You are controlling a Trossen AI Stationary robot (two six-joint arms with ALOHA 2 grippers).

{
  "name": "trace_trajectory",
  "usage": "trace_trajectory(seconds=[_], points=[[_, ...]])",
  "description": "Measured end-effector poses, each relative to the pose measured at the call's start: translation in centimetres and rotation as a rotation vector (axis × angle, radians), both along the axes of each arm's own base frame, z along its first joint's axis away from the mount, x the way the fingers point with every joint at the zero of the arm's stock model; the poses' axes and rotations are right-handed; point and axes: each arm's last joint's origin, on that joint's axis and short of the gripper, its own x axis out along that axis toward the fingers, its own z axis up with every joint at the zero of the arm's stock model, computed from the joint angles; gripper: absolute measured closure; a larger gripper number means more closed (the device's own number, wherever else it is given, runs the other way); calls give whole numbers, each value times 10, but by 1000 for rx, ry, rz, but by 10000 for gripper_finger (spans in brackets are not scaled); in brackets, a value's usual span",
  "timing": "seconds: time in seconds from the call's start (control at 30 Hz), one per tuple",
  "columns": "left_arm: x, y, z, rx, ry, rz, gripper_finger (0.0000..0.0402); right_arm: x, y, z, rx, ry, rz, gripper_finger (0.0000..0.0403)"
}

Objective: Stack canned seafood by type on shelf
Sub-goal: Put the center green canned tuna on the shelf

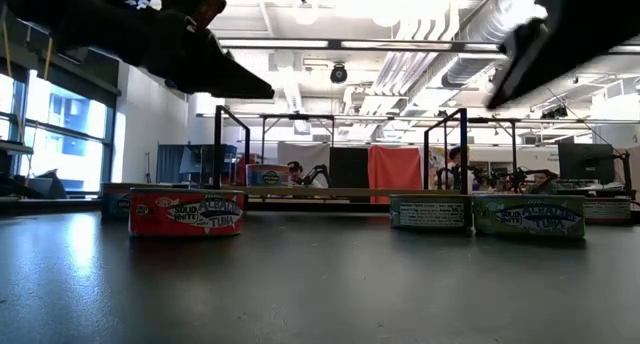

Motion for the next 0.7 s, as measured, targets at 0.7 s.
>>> trace_trajectory(seconds=[0.7], points=[[2,3,6,-5,-64,9,166,-6,18,-96,-372,148,-38,364]])
